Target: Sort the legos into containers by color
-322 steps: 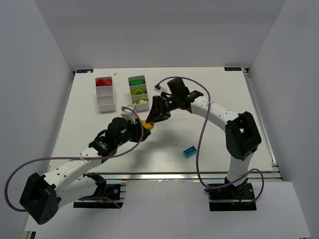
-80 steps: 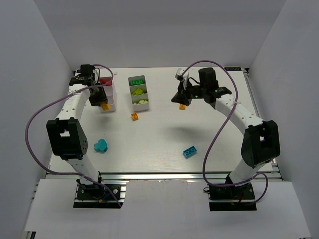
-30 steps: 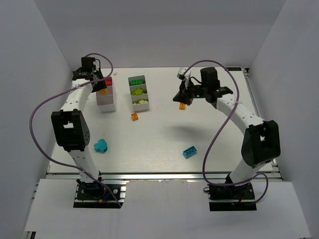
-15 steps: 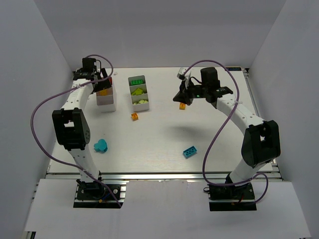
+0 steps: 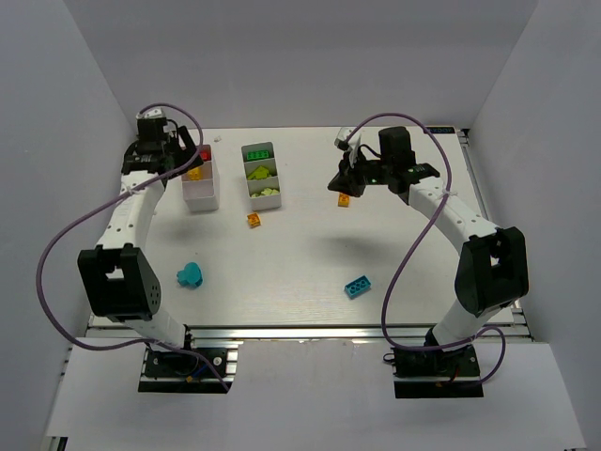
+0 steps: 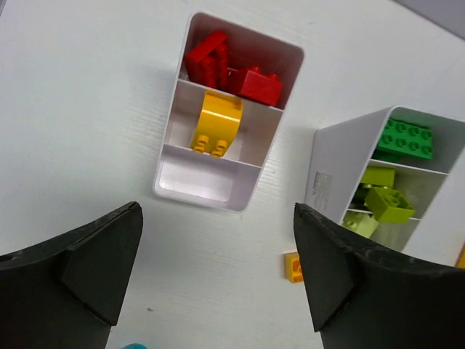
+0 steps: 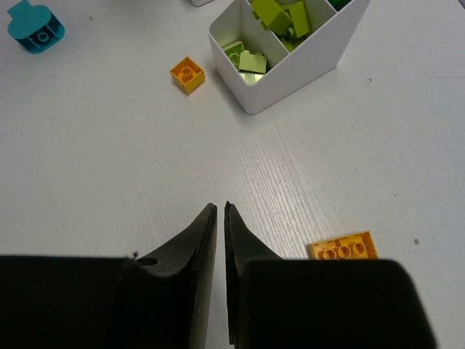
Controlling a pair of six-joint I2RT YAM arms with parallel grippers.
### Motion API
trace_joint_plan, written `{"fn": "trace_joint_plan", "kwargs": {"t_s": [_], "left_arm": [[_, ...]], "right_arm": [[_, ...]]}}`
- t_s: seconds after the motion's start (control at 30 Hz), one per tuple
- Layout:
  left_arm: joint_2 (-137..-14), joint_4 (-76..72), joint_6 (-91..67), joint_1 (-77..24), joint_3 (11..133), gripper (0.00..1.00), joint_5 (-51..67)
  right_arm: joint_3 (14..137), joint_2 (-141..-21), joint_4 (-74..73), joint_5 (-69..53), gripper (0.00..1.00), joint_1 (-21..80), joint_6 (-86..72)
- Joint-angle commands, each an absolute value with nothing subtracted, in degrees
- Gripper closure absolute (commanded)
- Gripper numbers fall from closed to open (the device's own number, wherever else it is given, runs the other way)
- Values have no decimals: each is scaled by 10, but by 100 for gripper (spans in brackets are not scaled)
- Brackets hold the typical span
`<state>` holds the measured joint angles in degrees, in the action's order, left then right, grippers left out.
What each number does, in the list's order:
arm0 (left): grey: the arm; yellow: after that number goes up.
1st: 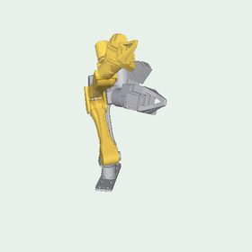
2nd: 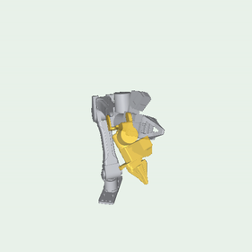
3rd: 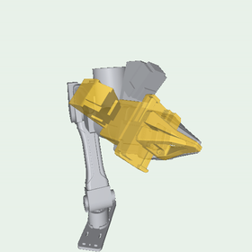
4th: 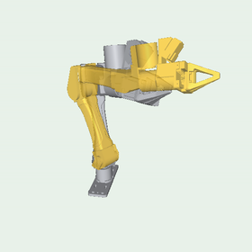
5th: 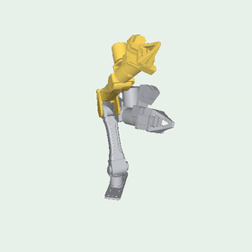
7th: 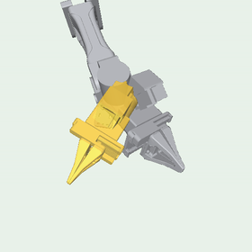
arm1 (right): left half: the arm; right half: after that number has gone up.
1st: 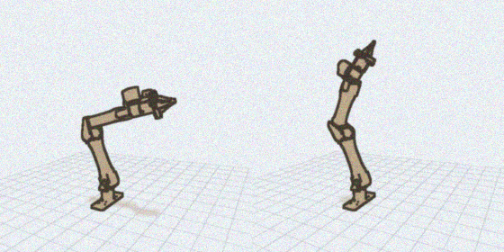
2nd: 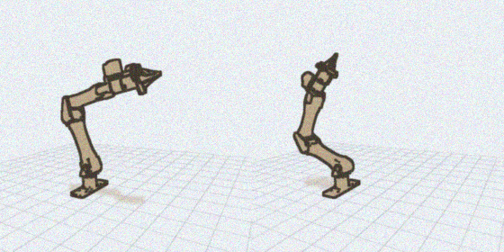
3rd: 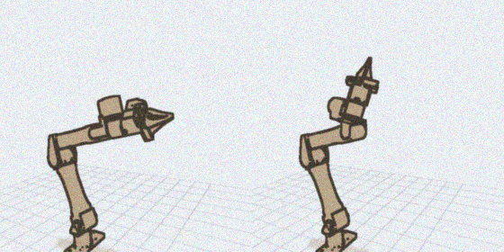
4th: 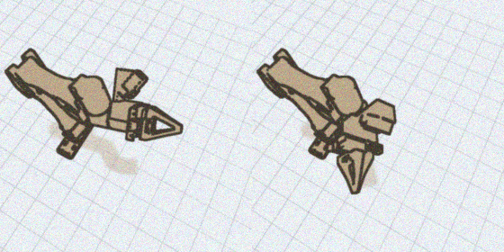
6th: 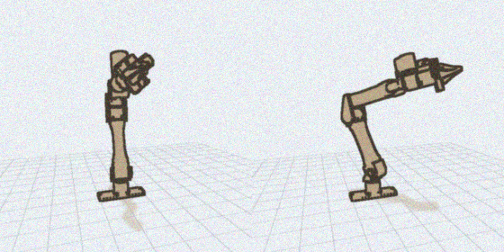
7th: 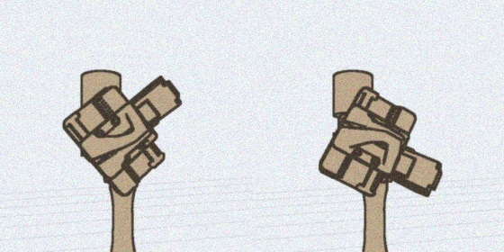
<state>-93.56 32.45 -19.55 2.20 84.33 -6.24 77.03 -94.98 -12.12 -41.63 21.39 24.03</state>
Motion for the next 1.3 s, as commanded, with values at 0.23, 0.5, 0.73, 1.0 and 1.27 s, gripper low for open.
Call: {"fn": "trace_joint_plan", "kwargs": {"t_s": [0.23, 0.5, 0.73, 1.0, 1.27], "left_arm": [[-970, 292, -135, 28, 846, 33, 22], [-1022, 294, -116, 27, 897, 38, 18], [-1046, 301, -103, 27, 915, 34, 8], [-1069, 296, -96, 26, 924, 34, -11], [-1086, 294, -85, 25, 934, 35, -21]], "right_arm": [[790, -953, -120, -417, 86, 213, 236], [791, -951, -123, -417, 86, 212, 237], [799, -960, -126, -417, 86, 212, 237], [804, -966, -127, -417, 86, 213, 237], [805, -966, -128, -417, 86, 211, 238]]}}
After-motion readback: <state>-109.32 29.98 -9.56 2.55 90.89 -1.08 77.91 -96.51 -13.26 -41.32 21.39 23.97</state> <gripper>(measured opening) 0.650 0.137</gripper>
